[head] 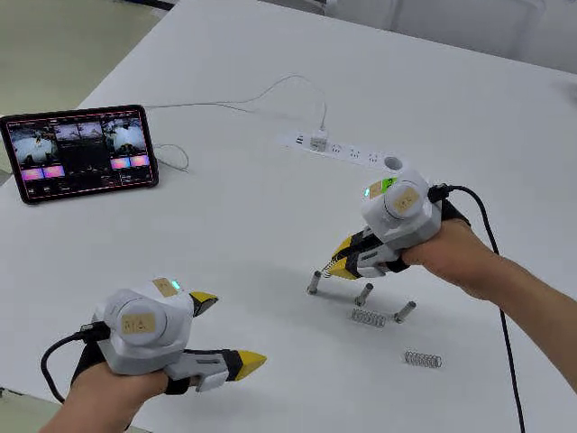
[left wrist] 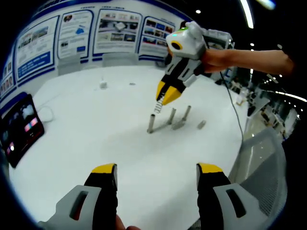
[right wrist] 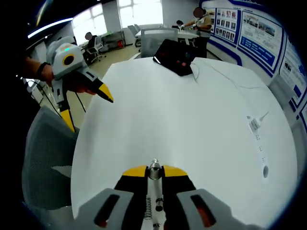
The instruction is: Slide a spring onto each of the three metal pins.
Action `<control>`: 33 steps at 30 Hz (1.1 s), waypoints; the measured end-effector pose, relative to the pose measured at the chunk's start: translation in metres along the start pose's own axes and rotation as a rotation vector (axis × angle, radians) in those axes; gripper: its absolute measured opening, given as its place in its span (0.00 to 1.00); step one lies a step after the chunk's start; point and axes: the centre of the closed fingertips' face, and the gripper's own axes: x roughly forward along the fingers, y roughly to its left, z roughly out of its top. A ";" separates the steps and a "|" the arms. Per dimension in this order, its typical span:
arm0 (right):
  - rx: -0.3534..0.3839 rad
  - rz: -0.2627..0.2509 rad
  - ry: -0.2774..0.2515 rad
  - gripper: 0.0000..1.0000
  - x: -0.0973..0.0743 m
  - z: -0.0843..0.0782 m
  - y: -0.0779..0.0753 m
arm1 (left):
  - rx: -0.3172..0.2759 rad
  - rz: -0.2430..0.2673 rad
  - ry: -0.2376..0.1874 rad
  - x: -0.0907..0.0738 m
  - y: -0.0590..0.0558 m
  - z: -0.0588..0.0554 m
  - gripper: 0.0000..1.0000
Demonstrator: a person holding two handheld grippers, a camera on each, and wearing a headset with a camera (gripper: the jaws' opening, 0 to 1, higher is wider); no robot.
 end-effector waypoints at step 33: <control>-0.074 0.047 0.065 0.12 0.033 -0.002 0.005 | -0.019 0.005 0.008 -0.002 0.001 -0.004 0.67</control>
